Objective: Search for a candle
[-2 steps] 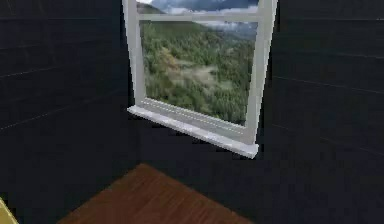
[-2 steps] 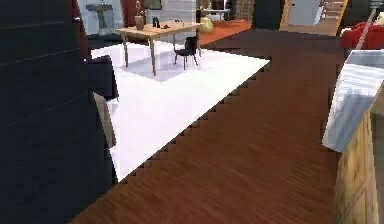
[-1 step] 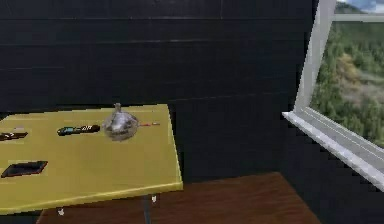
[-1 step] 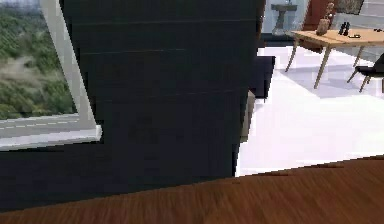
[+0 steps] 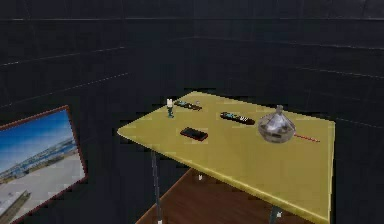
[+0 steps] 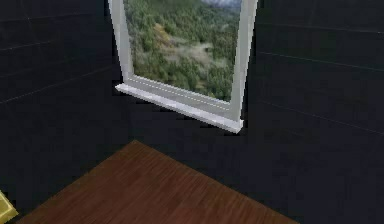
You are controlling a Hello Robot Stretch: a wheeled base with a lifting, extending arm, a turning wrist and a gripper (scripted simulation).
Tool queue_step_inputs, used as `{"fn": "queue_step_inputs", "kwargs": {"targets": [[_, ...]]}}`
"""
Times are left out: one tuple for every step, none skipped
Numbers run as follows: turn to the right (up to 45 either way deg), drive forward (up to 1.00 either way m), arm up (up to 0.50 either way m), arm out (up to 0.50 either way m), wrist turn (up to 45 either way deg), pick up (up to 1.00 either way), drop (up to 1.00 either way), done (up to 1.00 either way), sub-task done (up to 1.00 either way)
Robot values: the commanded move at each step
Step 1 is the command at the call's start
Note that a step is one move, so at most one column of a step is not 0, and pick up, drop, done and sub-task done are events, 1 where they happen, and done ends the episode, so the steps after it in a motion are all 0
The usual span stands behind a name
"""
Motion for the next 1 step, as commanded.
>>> {"fn": "queue_step_inputs", "kwargs": {"targets": [[-6.0, 0.0, 0.0, 0.0, 0.0, 0.0, 0.0, 0.0, 0.0]]}}
